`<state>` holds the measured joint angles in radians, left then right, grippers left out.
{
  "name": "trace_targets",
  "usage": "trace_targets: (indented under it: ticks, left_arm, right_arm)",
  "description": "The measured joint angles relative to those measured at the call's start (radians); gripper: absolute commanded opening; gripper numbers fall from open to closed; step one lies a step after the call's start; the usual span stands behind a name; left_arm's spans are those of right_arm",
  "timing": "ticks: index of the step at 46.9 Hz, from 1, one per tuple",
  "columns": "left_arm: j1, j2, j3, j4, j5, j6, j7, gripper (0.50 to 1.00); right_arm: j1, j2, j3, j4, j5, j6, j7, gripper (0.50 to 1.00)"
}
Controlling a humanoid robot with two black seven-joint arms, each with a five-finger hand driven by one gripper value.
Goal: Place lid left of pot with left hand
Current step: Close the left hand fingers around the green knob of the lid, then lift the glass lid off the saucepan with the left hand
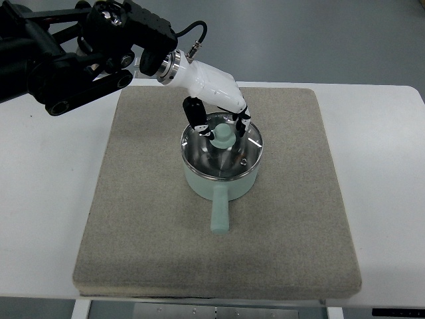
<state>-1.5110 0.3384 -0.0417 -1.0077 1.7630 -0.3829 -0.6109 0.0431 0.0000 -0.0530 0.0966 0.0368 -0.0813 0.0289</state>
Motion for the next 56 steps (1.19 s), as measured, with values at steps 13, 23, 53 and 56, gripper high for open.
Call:
trace_targets:
  ticks: [13, 23, 53, 56]
  left_arm:
    - [0.002, 0.0, 0.009, 0.001, 0.002, 0.035, 0.0, 0.596]
    - [0.006, 0.001, 0.012, 0.002, 0.004, 0.035, 0.0, 0.5]
    - [-0.001, -0.001, -0.003, 0.001, 0.001, 0.025, 0.0, 0.5]
    - [-0.003, -0.001, -0.005, 0.001, 0.001, 0.026, 0.0, 0.5]
  right_arm:
    - [0.0, 0.0, -0.001, 0.0, 0.0, 0.0, 0.0, 0.921]
    - [0.0, 0.0, 0.0, 0.0, 0.0, 0.0, 0.0, 0.921]
    - [0.0, 0.0, 0.0, 0.0, 0.0, 0.0, 0.0, 0.921]
    - [0.0, 0.0, 0.0, 0.0, 0.0, 0.0, 0.0, 0.921]
